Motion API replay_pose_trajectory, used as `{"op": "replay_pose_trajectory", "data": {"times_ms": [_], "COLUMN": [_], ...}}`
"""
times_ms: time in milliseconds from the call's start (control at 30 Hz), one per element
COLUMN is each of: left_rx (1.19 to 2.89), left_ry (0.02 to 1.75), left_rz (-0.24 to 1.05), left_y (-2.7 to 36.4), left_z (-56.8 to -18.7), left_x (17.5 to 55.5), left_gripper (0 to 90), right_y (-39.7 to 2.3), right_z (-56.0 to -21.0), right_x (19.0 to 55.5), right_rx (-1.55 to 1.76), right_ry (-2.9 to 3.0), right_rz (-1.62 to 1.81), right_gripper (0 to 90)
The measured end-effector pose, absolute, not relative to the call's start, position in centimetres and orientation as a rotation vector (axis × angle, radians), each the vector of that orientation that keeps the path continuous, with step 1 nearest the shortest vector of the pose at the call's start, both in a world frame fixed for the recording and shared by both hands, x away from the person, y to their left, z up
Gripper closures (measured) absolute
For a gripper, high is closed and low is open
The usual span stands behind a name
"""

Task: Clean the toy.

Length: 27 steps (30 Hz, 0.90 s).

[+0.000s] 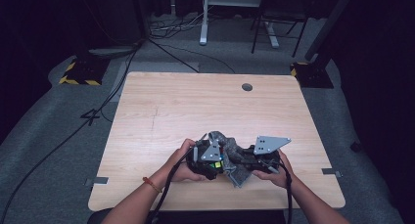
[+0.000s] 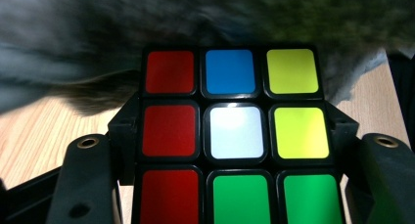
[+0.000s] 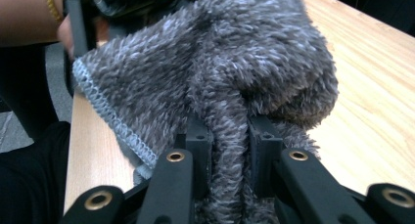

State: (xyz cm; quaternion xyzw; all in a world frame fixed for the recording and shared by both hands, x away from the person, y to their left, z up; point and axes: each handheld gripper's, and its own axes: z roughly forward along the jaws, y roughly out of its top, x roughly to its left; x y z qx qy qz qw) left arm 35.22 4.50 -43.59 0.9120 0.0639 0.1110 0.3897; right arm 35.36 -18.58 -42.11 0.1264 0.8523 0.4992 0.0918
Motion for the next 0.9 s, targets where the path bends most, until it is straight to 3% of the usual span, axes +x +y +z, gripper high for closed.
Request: {"op": "replay_pose_trajectory", "data": {"times_ms": [400, 900], "left_rx": [2.245, 2.288], "left_ry": [0.146, 0.186], "left_rz": [0.283, 0.326], "left_y": [5.4, 4.9], "left_z": [-42.4, -42.8], "left_x": [34.9, 35.2], "left_gripper": [33.4, 33.0], "right_y": [-18.6, -17.7], "right_z": [-44.0, -41.4], "right_x": [36.4, 34.7], "right_rx": [0.467, 0.364], "right_ry": [2.626, 2.496], "right_rz": [1.324, 1.414], "right_gripper": [75.6, 75.7]}}
